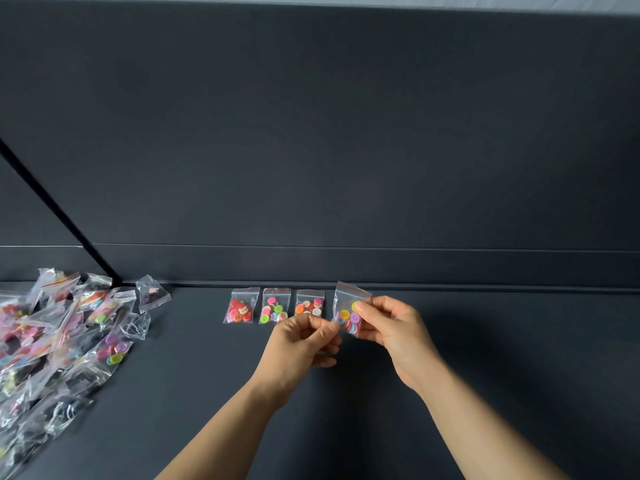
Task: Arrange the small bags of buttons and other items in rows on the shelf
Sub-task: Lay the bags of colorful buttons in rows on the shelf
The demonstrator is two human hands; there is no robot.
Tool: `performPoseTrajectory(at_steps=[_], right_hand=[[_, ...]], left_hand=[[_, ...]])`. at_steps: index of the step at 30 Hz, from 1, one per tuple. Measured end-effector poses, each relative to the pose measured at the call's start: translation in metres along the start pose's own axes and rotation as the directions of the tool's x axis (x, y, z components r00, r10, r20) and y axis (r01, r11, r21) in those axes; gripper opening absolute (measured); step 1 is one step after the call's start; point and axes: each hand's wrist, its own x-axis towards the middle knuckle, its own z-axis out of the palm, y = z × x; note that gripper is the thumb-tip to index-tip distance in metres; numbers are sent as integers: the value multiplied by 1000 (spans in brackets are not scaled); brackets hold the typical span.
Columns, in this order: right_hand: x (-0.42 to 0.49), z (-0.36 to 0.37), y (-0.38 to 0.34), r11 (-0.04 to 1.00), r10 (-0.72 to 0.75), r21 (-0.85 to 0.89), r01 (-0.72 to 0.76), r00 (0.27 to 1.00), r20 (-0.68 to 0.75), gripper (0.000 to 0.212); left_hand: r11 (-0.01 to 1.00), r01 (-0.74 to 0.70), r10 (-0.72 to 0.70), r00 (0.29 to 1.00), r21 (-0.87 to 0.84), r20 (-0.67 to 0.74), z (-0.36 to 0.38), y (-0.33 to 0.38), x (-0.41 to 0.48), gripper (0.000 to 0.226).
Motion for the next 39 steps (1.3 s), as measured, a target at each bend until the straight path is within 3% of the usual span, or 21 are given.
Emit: performPoseTrajectory(at_steps=[6, 10, 15, 27, 34, 39], right_hand=[[1, -1, -1, 998, 23, 58, -23, 1000, 2, 13], [2, -1, 1, 998, 22, -61, -21, 999, 28, 12], [15, -4, -1, 991, 25, -128, -38, 995, -99, 11], [21, 9, 0, 991, 18, -134, -19, 1000, -8, 15], [20, 11, -1, 993, 29, -113, -28, 1000, 11, 13], [18, 13, -1, 992, 25, -126, -20, 999, 36, 14]], left_hand=[[994, 49, -49, 999, -102, 3, -3, 4, 0, 24], [998, 23, -25, 999, 66, 39, -2, 6, 2, 22], [993, 47, -45, 999, 110, -19, -7, 2, 6, 16], [996, 26, -21, 998, 87, -62, -9, 3, 20, 15], [998, -56, 55, 998, -33, -39, -8, 4, 18, 5], [995, -98, 99, 994, 24, -55, -8, 3, 22, 5]])
